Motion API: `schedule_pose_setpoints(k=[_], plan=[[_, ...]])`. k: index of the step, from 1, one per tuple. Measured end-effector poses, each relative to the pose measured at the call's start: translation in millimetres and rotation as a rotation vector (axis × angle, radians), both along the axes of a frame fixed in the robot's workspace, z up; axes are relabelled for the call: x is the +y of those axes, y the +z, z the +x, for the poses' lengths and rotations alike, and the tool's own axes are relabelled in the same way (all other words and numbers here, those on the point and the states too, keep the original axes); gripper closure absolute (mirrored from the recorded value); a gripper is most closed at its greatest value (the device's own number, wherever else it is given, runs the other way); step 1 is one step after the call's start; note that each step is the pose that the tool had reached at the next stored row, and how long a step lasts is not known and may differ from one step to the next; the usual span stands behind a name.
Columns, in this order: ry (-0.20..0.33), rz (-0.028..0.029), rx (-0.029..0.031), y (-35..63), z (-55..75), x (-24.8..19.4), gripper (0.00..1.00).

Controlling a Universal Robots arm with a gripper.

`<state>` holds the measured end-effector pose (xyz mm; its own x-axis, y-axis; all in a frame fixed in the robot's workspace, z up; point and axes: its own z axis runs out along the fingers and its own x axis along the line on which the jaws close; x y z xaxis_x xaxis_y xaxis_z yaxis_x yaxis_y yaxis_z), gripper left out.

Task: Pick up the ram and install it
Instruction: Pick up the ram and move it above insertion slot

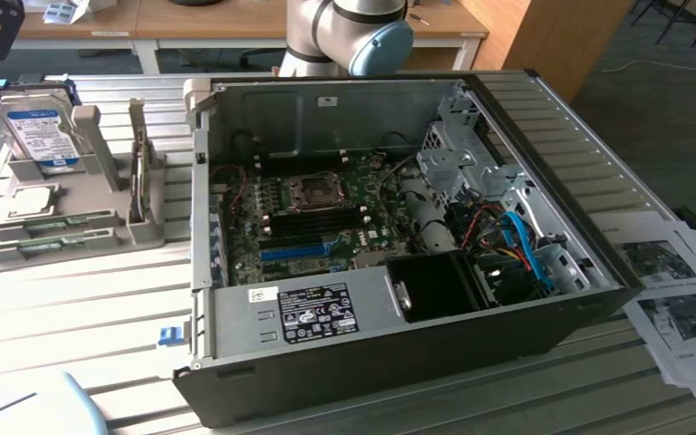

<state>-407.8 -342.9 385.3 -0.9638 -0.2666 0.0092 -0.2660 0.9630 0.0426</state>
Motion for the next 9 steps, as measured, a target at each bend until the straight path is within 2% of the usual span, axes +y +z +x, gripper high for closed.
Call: schedule_pose_setpoints(k=[9], plan=[[0.101, 0.0000, -0.0001, -0.1, 0.0, 0.0, 0.91]])
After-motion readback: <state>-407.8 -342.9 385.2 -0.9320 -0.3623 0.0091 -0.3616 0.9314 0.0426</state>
